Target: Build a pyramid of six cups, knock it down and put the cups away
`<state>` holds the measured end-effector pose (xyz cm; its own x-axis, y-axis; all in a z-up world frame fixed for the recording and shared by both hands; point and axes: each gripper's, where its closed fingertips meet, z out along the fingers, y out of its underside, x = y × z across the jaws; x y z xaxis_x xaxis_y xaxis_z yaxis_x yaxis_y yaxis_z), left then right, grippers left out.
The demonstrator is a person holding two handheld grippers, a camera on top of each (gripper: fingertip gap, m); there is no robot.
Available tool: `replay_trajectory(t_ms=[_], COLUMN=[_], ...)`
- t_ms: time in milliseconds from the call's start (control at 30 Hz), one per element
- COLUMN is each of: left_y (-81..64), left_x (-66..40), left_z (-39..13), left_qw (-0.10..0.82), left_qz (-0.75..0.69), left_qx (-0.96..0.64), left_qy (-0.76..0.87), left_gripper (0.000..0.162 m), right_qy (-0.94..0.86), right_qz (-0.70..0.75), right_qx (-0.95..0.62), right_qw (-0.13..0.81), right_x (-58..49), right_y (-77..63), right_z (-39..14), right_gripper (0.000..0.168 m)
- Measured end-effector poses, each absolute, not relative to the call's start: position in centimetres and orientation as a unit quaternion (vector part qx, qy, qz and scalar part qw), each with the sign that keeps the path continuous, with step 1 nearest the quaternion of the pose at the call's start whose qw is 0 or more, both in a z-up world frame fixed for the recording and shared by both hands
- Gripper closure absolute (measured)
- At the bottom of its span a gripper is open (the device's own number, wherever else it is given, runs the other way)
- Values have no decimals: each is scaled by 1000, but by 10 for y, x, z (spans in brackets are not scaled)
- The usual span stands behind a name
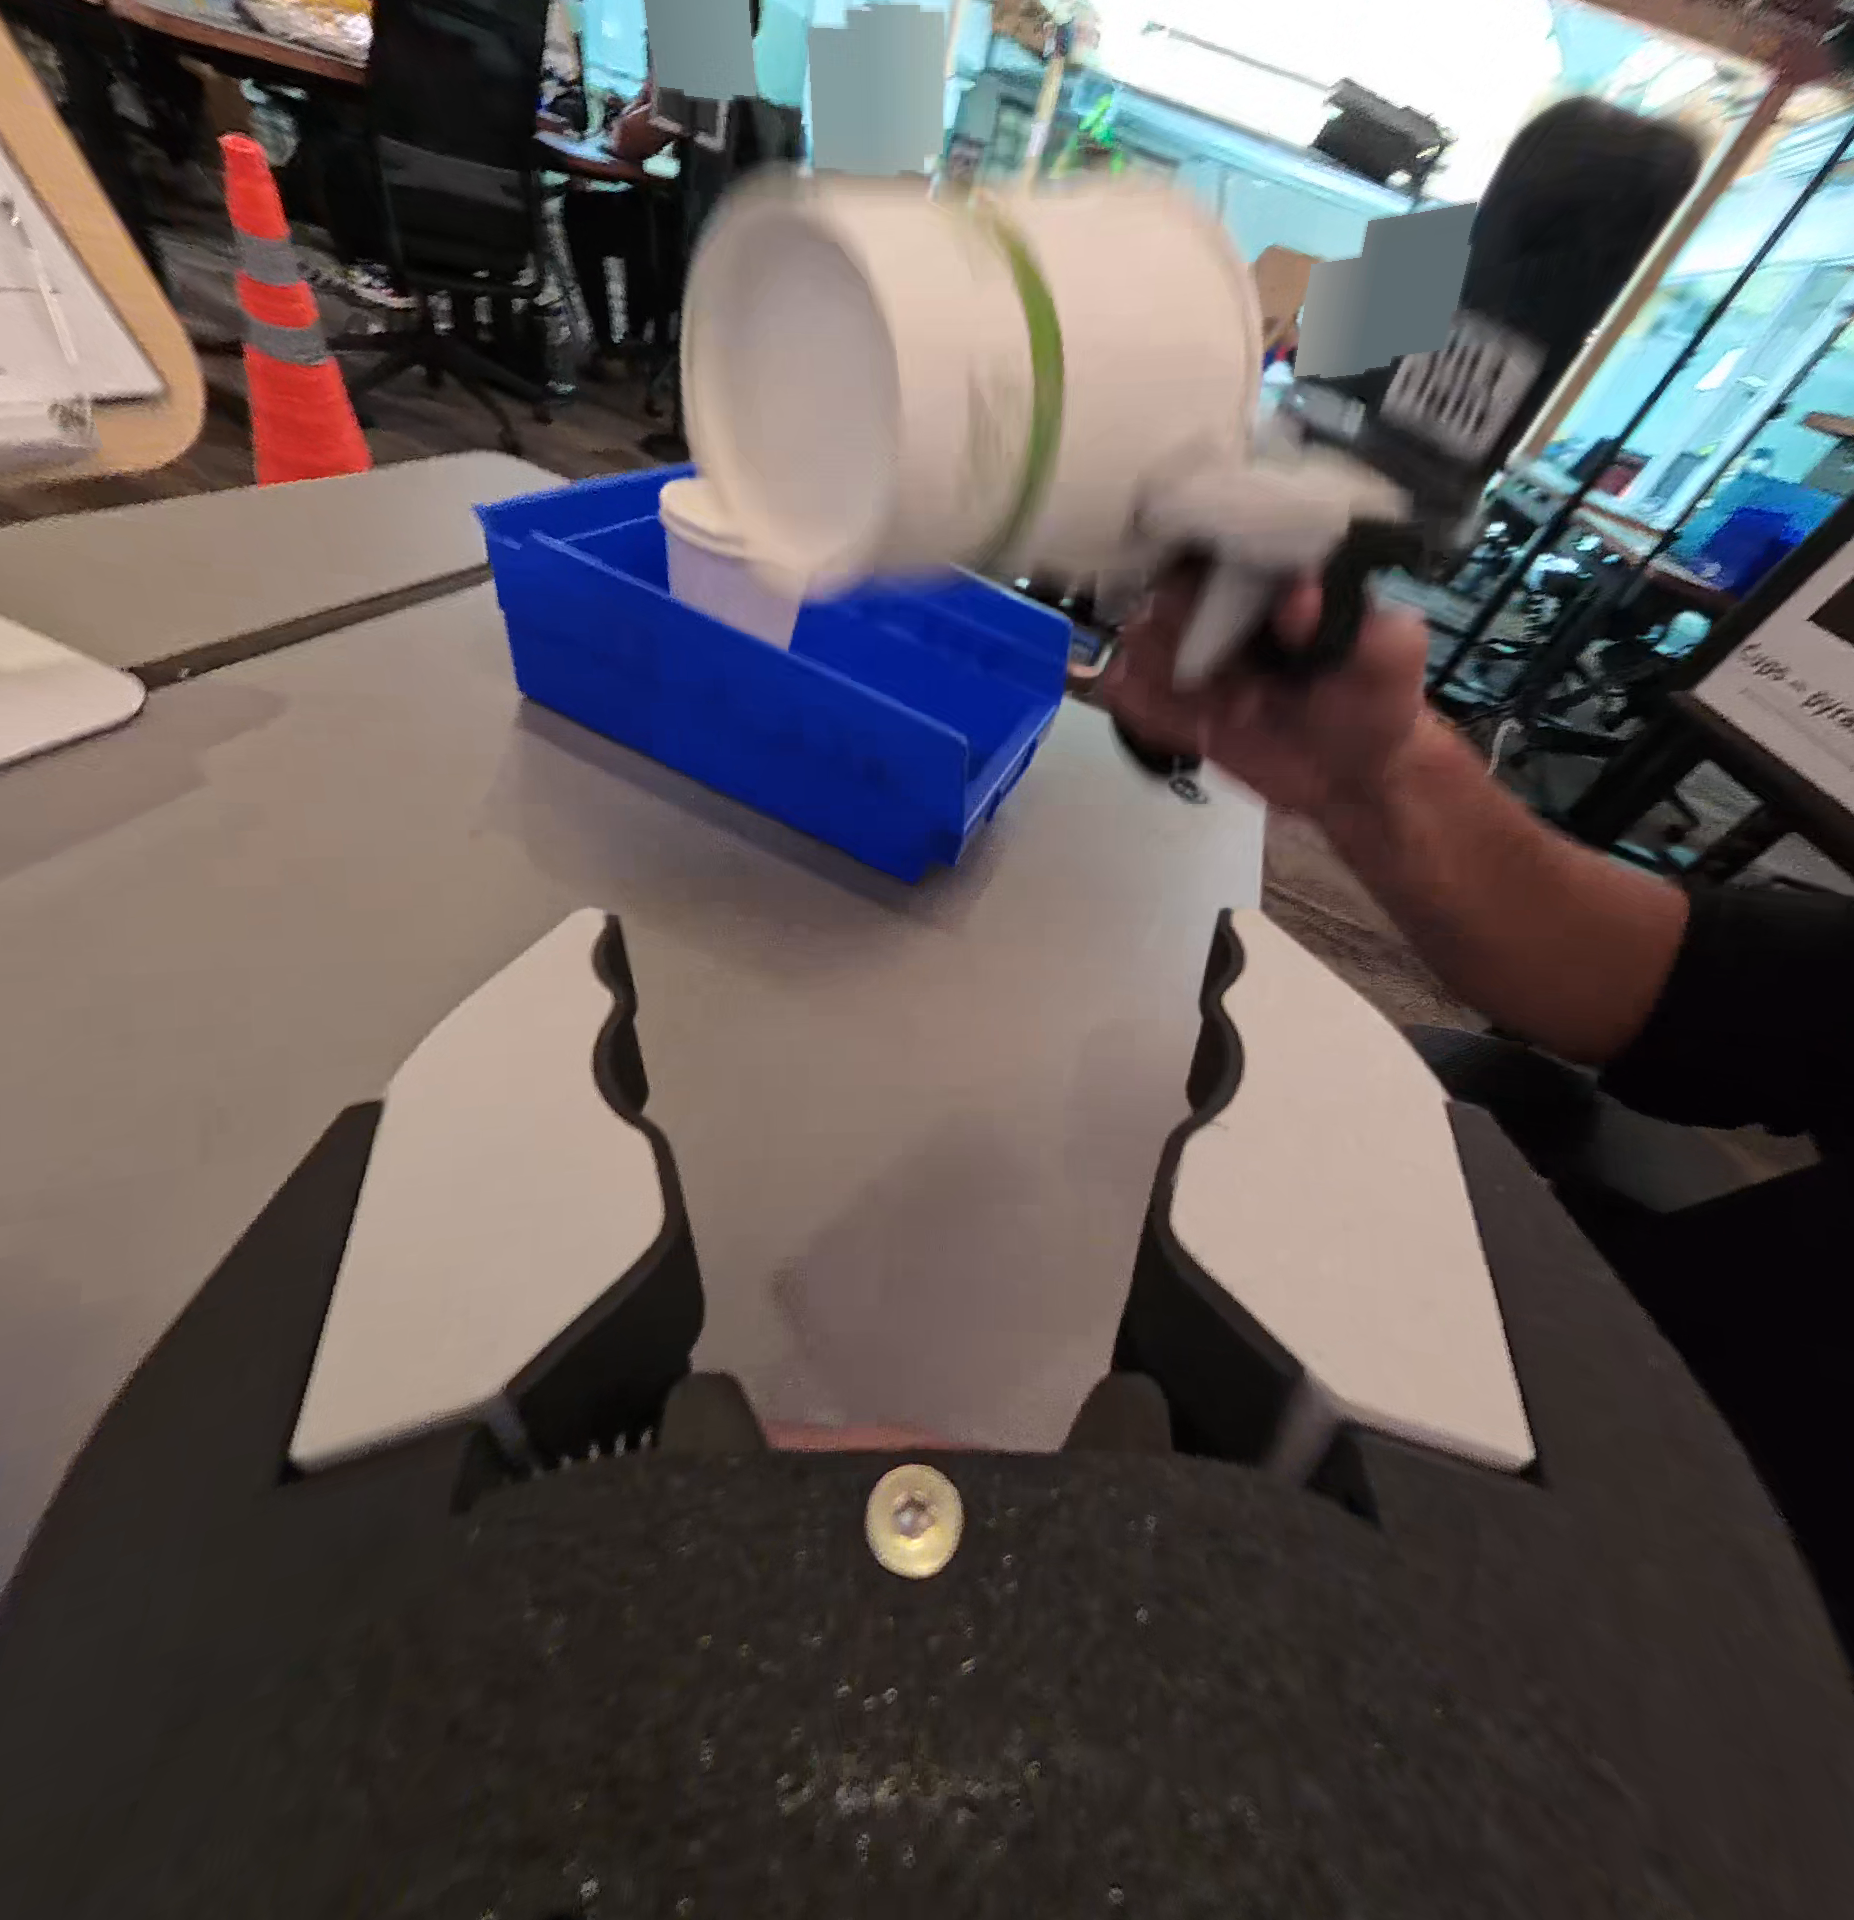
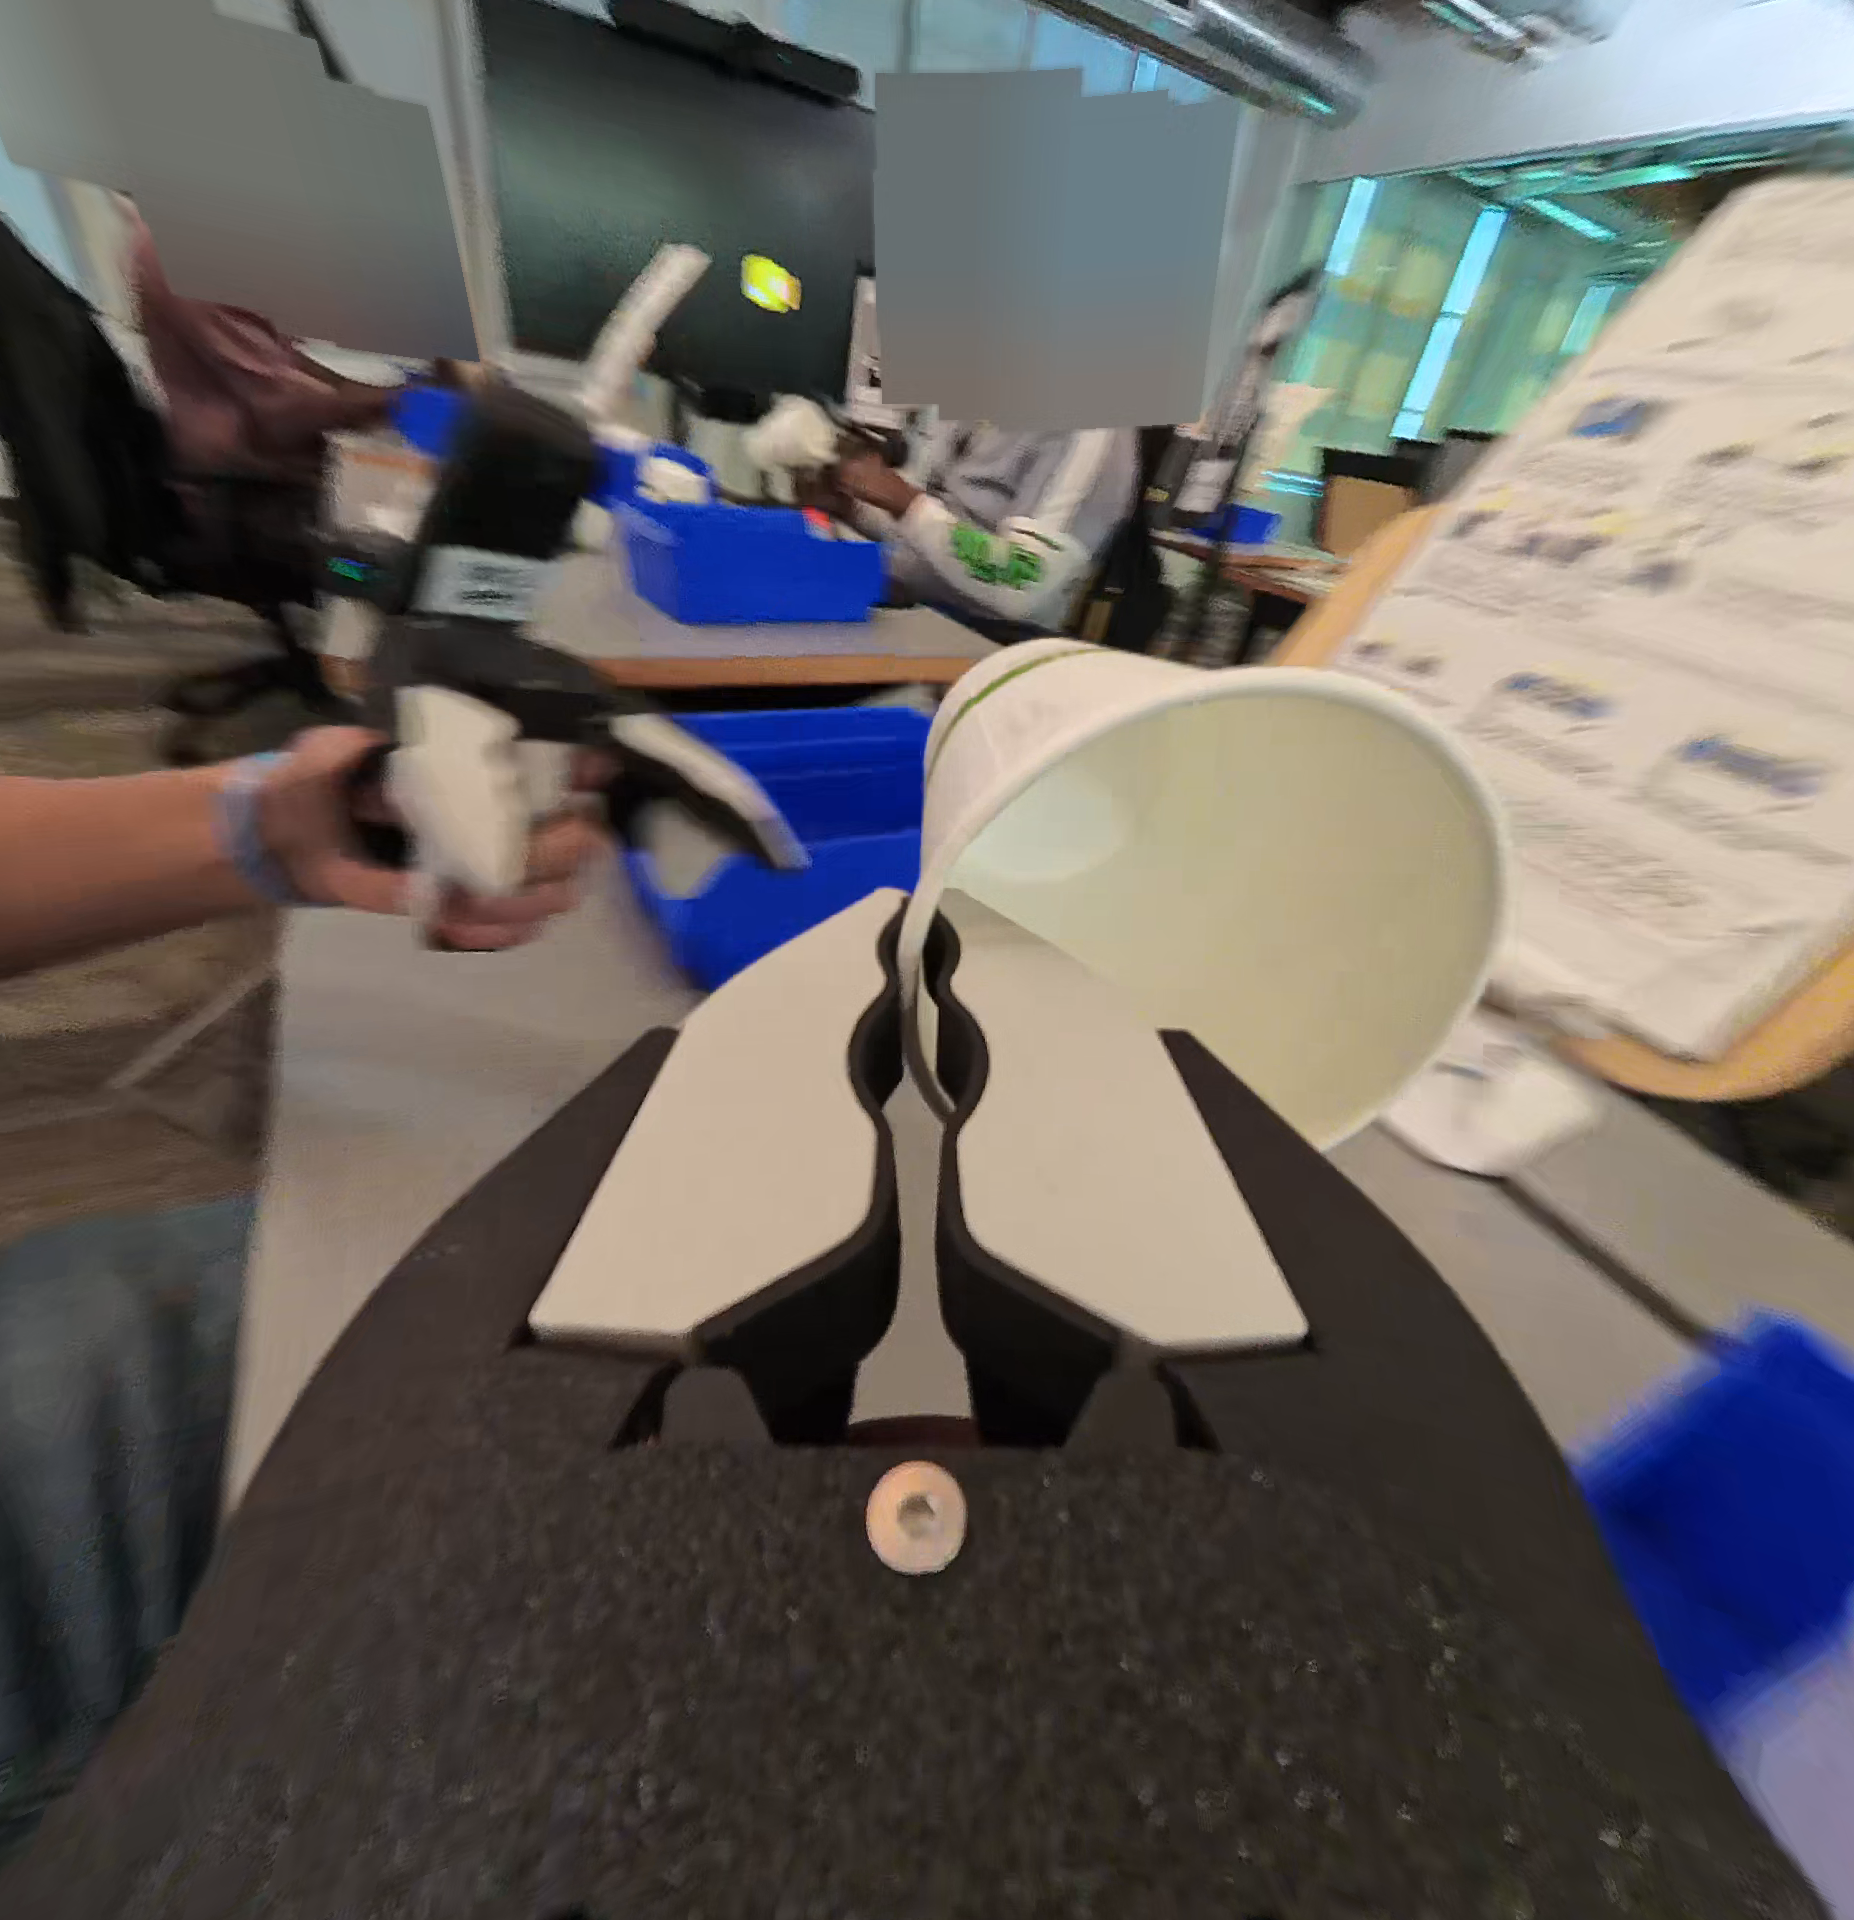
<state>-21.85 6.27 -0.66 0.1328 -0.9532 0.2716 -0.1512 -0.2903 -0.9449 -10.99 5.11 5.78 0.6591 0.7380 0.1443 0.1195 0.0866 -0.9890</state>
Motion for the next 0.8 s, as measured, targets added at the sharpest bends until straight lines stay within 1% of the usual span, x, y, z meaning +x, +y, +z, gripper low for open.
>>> replay_trajectory(t_ms=[67,133,167,200,300,400,467,600,800], left_y=[40,16,7,-1,-18,-24,-21,-25,-28], left_x=[-226,-233,-236,-239,-243,-243,-244,-242,-241], left_z=[-19,-35,-45,-54,-69,-75,-76,-83,-100], left_qw=[400,401,400,400,397,384,388,374,363], left_qz=[-486,-474,-461,-447,-424,-424,-415,-418,-386], left_qx=[-644,-653,-660,-666,-675,-678,-679,-681,-685], left_qy=[436,434,437,443,454,462,464,470,500], left_gripper=[61,68,68,68,68,68,68,70,70], right_qy=[-342,-340,-339,-347,-375,-387,-399,-411,-402], right_qz=[145,31,-16,-48,-92,-79,-78,-87,-21], right_qx=[-671,-730,-751,-778,-847,-884,-894,-900,-913], right_qw=[642,592,567,522,366,249,189,116,60], right_x=[-58,1,28,51,103,129,135,140,127], right_y=[70,93,105,116,141,153,155,162,164], right_z=[85,103,111,110,80,40,14,-28,-77], right_gripper=[168,168,168,168,168,168,168,168,167])
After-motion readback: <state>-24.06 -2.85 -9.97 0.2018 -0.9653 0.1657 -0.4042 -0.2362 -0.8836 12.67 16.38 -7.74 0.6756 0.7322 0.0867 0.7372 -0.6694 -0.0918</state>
